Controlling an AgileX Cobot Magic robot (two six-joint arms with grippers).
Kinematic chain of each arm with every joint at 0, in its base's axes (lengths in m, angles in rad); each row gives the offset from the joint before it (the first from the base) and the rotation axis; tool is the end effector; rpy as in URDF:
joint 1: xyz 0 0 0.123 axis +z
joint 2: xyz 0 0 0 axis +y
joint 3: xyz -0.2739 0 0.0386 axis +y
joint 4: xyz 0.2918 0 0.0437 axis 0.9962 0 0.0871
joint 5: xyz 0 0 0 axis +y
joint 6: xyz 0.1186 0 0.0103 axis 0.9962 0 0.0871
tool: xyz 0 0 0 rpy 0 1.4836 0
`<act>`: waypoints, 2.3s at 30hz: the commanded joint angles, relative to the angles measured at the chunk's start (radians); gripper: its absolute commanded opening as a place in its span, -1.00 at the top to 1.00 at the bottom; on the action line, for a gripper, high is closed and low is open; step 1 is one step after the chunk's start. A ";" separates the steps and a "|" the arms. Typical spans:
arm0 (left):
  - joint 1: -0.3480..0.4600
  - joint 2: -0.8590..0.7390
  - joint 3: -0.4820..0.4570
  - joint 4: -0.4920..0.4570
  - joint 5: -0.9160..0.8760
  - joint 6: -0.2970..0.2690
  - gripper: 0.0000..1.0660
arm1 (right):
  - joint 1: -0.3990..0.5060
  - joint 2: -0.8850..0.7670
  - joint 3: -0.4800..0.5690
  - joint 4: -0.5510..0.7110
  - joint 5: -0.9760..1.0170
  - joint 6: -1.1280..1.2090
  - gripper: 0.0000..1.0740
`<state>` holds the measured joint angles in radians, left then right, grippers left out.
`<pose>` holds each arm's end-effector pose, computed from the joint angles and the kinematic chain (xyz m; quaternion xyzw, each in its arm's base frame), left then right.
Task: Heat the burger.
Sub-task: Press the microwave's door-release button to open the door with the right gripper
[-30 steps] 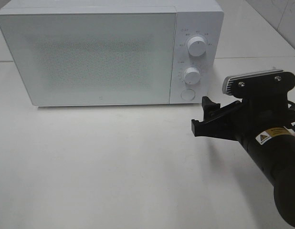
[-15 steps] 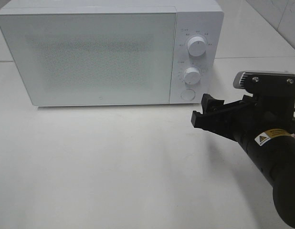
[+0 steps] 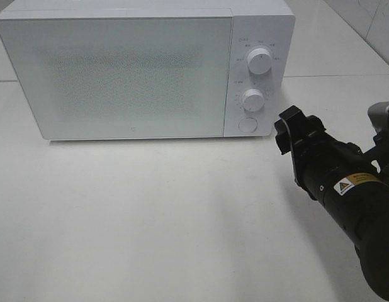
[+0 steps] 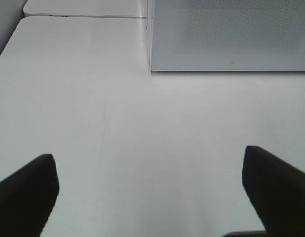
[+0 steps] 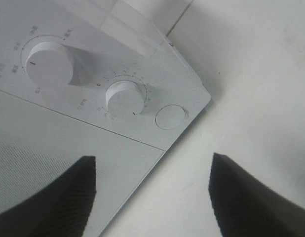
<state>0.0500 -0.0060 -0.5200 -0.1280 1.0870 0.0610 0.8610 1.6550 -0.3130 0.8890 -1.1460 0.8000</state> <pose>0.0623 -0.0104 0.2906 0.0088 0.8515 -0.0349 0.5231 0.2271 0.1351 0.0929 0.3728 0.6838 0.3280 0.5345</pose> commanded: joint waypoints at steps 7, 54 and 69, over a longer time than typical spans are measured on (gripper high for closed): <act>0.001 -0.023 0.003 0.001 -0.015 -0.001 -0.74 | 0.003 -0.003 0.002 -0.008 0.044 0.379 0.54; 0.001 -0.023 0.003 0.001 -0.015 0.000 -0.74 | -0.214 0.358 -0.339 -0.205 0.122 0.583 1.00; 0.001 -0.023 0.003 0.000 -0.015 -0.002 -0.74 | -0.267 0.428 -0.422 -0.283 0.124 0.640 1.00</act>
<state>0.0500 -0.0060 -0.5200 -0.1280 1.0870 0.0610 0.6020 2.0820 -0.7250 0.6160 -1.0220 1.4380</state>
